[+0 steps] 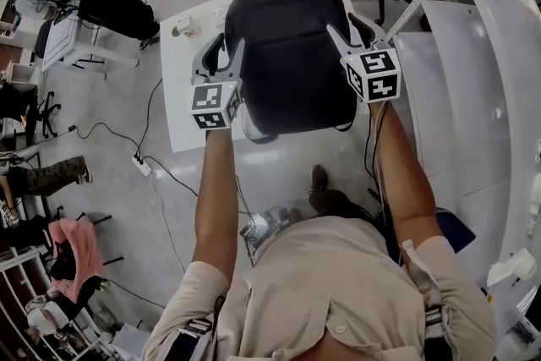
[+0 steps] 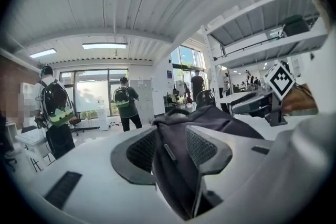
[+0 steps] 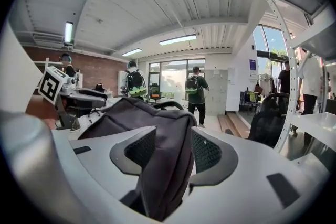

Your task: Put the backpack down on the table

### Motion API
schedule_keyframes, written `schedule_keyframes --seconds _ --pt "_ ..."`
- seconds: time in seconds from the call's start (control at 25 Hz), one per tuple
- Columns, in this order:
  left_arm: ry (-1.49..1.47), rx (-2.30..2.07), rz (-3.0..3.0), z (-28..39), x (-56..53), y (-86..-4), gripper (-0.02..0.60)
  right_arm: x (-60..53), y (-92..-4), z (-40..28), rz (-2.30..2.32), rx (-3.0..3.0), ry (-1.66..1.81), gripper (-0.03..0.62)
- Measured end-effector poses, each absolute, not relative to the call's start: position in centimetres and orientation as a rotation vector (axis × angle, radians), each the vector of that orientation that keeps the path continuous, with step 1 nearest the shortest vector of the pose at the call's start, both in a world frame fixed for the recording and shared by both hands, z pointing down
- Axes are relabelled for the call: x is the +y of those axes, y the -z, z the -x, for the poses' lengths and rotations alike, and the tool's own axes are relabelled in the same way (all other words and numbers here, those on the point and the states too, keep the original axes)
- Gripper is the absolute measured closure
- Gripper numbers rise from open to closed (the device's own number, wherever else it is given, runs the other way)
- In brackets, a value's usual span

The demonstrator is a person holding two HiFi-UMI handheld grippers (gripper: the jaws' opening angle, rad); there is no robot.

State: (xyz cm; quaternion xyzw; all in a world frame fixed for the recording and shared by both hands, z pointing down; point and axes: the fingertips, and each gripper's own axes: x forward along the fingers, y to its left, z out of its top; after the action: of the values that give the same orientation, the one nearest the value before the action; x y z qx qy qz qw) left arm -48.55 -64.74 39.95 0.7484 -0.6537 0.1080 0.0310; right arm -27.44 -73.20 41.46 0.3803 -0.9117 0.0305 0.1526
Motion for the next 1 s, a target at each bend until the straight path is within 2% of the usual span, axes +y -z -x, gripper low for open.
schedule_keyframes --seconds 0.2,0.32,0.48,0.56,1.0 --pt "-0.318 -2.011 -2.353 48.1 -63.8 -38.6 0.416 -72.2 -40.8 27.6 -1.097 -2.619 -0.045 0.411" --pt "-0.296 -2.001 -2.403 47.3 -62.5 -37.3 0.443 -70.8 -39.6 27.6 -1.105 -2.637 -0.006 0.413" --pt "-0.275 -1.966 -2.483 46.0 -59.9 -35.1 0.466 -68.2 -37.6 27.7 -1.092 -2.664 0.048 0.505" --pt "-0.252 -1.943 -2.529 45.4 -58.2 -33.8 0.485 -66.3 -36.3 28.0 -1.068 -2.686 0.081 0.530" --pt "-0.262 -1.860 -2.720 43.6 -45.1 -27.8 0.532 -52.4 -30.5 32.1 -0.844 -2.786 0.231 0.556"
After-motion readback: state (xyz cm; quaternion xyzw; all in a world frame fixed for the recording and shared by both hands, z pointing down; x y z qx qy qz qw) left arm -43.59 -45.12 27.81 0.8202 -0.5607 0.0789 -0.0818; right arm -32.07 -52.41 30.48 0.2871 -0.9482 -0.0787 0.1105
